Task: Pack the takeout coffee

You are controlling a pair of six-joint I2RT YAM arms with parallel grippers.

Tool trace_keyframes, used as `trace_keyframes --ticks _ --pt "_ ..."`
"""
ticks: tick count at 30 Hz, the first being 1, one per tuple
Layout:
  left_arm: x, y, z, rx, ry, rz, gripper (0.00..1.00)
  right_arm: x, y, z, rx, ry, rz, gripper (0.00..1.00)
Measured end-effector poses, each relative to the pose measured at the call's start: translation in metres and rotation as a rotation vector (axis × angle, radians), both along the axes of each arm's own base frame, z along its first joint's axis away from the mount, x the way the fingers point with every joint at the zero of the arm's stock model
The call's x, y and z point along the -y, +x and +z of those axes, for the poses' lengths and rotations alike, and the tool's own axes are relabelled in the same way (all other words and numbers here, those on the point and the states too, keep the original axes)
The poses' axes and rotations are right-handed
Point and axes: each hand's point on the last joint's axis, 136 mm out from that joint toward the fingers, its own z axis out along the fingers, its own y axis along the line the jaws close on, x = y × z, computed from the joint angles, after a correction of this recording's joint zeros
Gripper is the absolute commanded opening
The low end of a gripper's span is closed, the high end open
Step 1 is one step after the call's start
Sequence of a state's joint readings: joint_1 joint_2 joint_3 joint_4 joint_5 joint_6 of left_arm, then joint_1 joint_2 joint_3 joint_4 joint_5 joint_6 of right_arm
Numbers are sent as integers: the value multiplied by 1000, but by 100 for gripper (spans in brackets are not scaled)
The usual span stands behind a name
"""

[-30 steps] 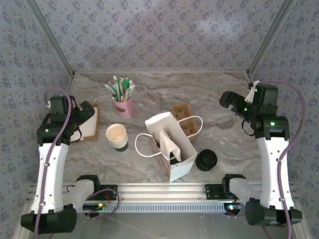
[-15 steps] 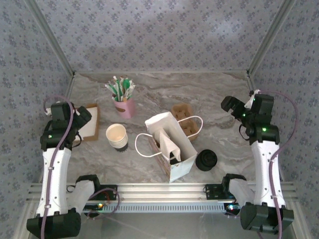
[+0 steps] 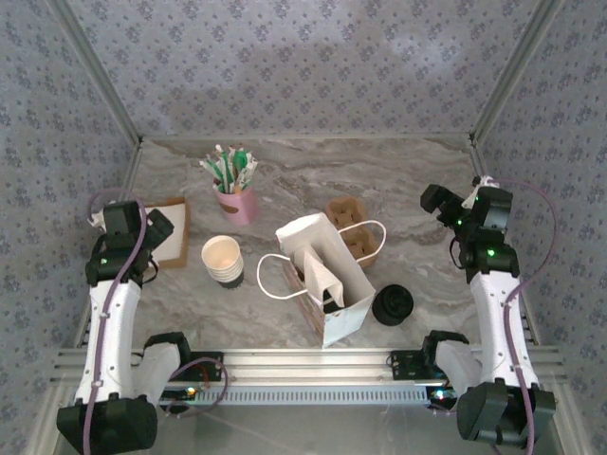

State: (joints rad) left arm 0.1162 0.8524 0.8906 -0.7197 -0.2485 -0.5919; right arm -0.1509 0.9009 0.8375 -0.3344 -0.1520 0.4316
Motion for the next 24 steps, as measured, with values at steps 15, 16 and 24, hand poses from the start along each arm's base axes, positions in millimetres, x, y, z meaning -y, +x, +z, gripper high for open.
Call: trace_keyframes --ticks 15,16,24 --pt "-9 11 -59 22 124 -47 99 21 2 -65 51 -119 -80 100" --pt "-9 12 -64 23 133 -57 99 23 2 -73 47 -126 -89 100" --pt "-5 27 -94 103 226 -158 99 41 8 -114 48 -206 -172 100"
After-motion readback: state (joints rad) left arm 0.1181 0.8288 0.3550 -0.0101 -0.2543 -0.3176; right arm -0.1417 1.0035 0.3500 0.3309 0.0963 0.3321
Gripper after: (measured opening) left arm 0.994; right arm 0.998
